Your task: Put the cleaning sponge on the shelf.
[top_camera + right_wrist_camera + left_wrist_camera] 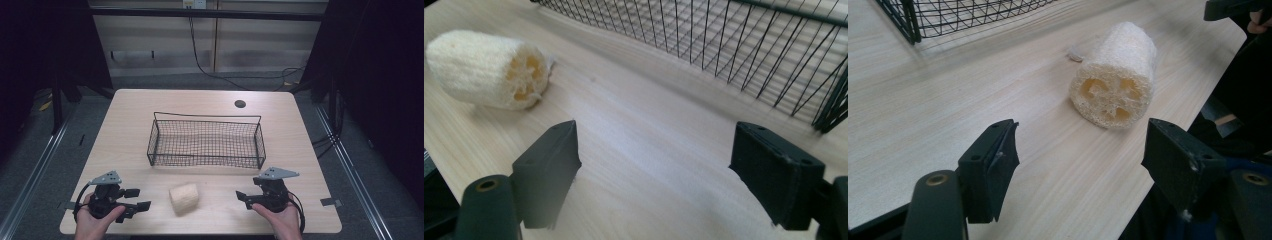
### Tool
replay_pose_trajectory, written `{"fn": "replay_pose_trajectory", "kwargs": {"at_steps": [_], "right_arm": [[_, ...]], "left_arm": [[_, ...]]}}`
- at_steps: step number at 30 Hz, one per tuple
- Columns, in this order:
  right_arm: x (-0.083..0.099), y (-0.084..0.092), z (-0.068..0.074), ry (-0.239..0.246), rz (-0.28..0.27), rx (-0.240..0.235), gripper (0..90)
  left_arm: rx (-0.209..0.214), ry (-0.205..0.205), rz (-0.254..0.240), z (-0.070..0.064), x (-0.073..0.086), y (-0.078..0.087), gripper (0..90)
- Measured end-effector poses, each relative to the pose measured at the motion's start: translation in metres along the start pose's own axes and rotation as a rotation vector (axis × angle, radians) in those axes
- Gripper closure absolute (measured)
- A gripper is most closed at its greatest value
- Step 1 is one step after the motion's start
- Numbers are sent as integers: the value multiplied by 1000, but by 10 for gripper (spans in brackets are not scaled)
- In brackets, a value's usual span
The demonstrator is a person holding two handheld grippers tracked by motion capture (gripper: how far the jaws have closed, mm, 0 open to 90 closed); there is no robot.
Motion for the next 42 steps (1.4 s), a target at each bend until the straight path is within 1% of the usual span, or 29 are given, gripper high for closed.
{"fn": "replay_pose_trajectory", "kwargs": {"at_steps": [3, 4, 5, 6, 7, 8, 9, 10, 11, 12, 13, 14, 16, 17, 18, 19, 20, 21, 22, 23, 24, 25, 26, 29, 32, 35, 38, 40, 42], "right_arm": [[-1, 3, -1, 1, -9, -3, 187], [-1, 3, -1, -3, -4, -8, 189], [0, 2, -1, -8, 6, -11, 188], [1, 2, -1, -2, 12, -13, 188], [2, 2, 0, 0, 18, -16, 188], [3, 2, 2, 3, 22, -24, 188], [3, 2, 3, 13, 25, -25, 188], [4, 2, 5, 12, 27, -23, 188], [4, 2, 6, 10, 34, -30, 188], [5, 1, 6, 9, 36, -32, 187], [5, 0, 6, 9, 39, -36, 183], [5, 0, 6, 9, 39, -36, 183], [5, -1, 6, 3, 40, -34, 171], [5, 0, 6, 1, 42, -39, 172], [5, 0, 7, 1, 37, -34, 172], [6, 1, 8, -3, 39, -41, 172], [6, 2, 8, 0, 36, -42, 172], [6, 2, 8, 0, 36, -42, 172], [6, 2, 8, 0, 37, -43, 172], [6, 2, 8, -1, 37, -43, 172], [7, 2, 9, -4, 38, -47, 173], [6, 2, 9, -5, 37, -49, 172], [7, 2, 9, -4, 37, -49, 172], [7, 2, 9, -4, 38, -58, 172], [7, 2, 10, 2, 42, -66, 172], [7, 3, 11, 2, 39, -73, 172], [7, 3, 11, -3, 39, -75, 172], [7, 3, 10, -6, 39, -76, 173], [7, 3, 9, -9, 42, -75, 172]], "left_arm": [[4, 6, -10, -1, -2, -1, 293], [9, 22, -6, -1, -2, -1, 295], [4, 37, -5, -1, -2, -1, 306], [-19, 32, 2, -1, -2, -2, 305], [-34, 16, 13, -2, -2, -1, 307], [-40, 8, 18, -3, -2, -1, 318], [-31, 20, 13, -5, -3, 0, 333], [-40, 14, 20, -5, -4, 0, 338], [-58, 18, 21, -5, -6, 0, 350], [-98, 18, 23, -4, -11, 0, 361], [-98, 18, 23, -4, -11, 0, 362], [-84, 9, 29, -6, -13, -1, 362], [-66, -5, 20, -12, -18, -1, 364], [-46, -20, 22, -16, -20, 0, 357], [-40, -29, 27, -18, -21, 0, 345], [-36, -42, 33, -20, -22, 1, 323], [-19, -57, 48, -23, -23, 1, 313], [-19, -57, 48, -23, -23, 1, 317], [-15, -61, 60, -24, -24, 1, 317], [-15, -67, 82, -25, -24, 1, 318], [-12, -69, 87, -26, -24, 0, 317], [0, -76, 98, -28, -25, 0, 329], [3, -84, 111, -30, -26, 0, 344], [-4, -101, 132, -36, -31, 1, 313], [-26, -121, 159, -38, -38, 0, 281], [-41, -137, 186, -41, -46, -3, 270], [-45, -166, 226, -47, -52, -6, 251], [-41, -181, 238, -51, -57, -8, 249], [-39, -186, 242, -55, -62, -9, 234]]}}
Point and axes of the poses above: each handheld gripper's, and its own axes: y roughly backward along the jaws, x roughly out of its underside, z roughly to its left, the point moved 7 cm from there along -y, roughly forward along the jaws, and after that the axes turned 13 degrees about z, right-handed, at the moved point
